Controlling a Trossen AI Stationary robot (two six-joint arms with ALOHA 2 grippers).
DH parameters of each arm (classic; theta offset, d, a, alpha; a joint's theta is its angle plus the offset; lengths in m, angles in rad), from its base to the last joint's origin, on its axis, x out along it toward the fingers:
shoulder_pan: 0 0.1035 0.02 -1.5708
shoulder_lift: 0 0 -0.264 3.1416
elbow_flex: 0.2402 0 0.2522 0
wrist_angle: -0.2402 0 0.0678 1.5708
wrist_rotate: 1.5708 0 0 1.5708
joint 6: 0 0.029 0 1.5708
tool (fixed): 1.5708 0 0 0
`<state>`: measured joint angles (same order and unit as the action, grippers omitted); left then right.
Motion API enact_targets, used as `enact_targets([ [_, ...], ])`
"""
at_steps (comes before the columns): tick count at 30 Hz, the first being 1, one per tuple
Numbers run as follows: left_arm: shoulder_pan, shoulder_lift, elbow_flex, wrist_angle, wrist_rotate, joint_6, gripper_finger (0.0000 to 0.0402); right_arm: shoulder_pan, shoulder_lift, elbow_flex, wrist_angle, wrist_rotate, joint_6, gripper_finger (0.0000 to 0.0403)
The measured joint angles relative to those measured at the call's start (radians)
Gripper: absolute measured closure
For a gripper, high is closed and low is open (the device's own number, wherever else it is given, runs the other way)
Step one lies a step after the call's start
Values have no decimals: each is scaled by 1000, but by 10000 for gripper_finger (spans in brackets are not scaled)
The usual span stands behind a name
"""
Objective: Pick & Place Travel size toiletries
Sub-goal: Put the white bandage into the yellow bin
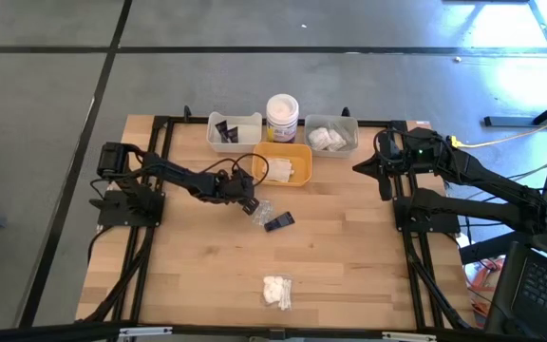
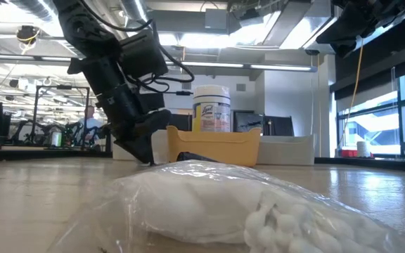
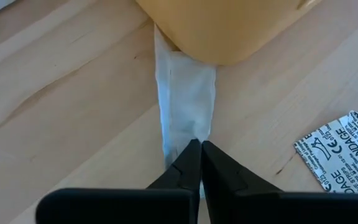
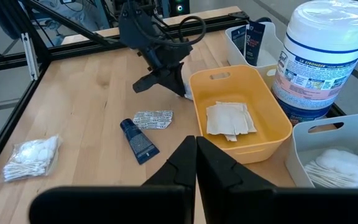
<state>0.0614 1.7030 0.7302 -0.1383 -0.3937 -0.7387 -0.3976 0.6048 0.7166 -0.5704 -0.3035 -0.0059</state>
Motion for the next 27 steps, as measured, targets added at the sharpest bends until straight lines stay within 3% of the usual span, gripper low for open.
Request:
enact_targets([
  [16,-57,-156,-6,-173,-19,-34,399,0,0,0,0,0,0,389],
  [27,-81,-382,-4,-76,-60,105,399,0,0,0,1,0,0,389],
])
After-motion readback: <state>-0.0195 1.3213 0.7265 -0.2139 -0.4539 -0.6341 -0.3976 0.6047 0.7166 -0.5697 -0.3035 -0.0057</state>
